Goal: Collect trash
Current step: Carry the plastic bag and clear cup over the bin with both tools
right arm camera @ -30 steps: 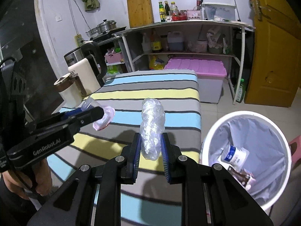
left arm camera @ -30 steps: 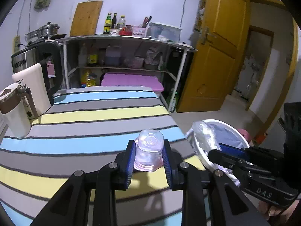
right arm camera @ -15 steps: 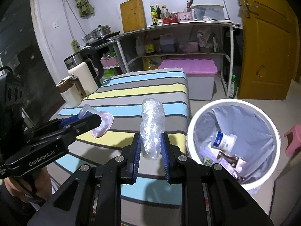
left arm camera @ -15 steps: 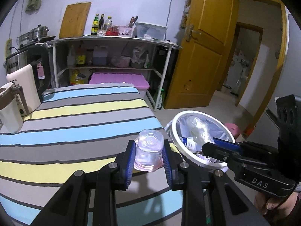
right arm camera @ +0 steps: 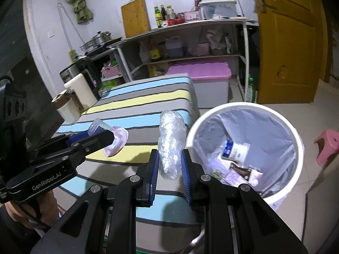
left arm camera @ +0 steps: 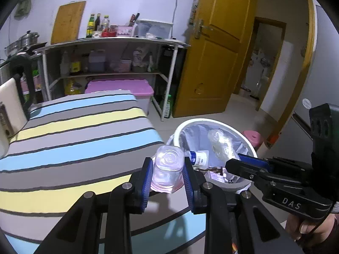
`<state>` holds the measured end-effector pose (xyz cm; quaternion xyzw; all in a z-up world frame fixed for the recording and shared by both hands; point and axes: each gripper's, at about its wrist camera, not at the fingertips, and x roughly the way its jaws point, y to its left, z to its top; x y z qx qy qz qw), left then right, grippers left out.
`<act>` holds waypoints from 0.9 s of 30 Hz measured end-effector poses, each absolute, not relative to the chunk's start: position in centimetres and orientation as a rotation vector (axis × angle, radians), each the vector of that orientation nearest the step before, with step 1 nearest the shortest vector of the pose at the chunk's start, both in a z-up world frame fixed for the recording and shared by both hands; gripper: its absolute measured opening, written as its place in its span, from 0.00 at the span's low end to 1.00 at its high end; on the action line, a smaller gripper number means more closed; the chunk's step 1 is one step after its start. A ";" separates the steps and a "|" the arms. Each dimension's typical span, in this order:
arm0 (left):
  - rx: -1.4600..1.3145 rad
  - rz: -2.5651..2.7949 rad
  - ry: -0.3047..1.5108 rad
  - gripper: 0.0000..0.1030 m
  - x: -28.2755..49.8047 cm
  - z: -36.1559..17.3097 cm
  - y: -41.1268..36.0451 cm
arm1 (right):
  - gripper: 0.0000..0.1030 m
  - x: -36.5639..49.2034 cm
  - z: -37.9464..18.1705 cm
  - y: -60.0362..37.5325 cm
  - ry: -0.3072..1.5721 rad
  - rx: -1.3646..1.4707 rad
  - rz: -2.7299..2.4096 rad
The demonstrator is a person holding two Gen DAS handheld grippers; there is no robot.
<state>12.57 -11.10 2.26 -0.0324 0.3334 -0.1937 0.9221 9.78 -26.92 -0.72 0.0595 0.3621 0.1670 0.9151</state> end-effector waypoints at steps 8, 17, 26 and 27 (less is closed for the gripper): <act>-0.040 -0.469 0.701 0.28 14.7 1.3 -14.7 | 0.22 10.3 -1.8 -30.7 0.766 0.165 0.252; -0.011 -0.536 0.744 0.28 17.0 -0.5 -18.7 | 0.22 11.5 -3.8 -34.3 0.810 0.207 0.170; 0.011 -0.570 0.780 0.28 18.3 -2.1 -21.2 | 0.22 12.0 -5.0 -35.9 0.840 0.230 0.146; 0.011 -0.573 0.786 0.28 18.5 -2.3 -21.4 | 0.22 12.1 -5.1 -36.0 0.845 0.231 0.145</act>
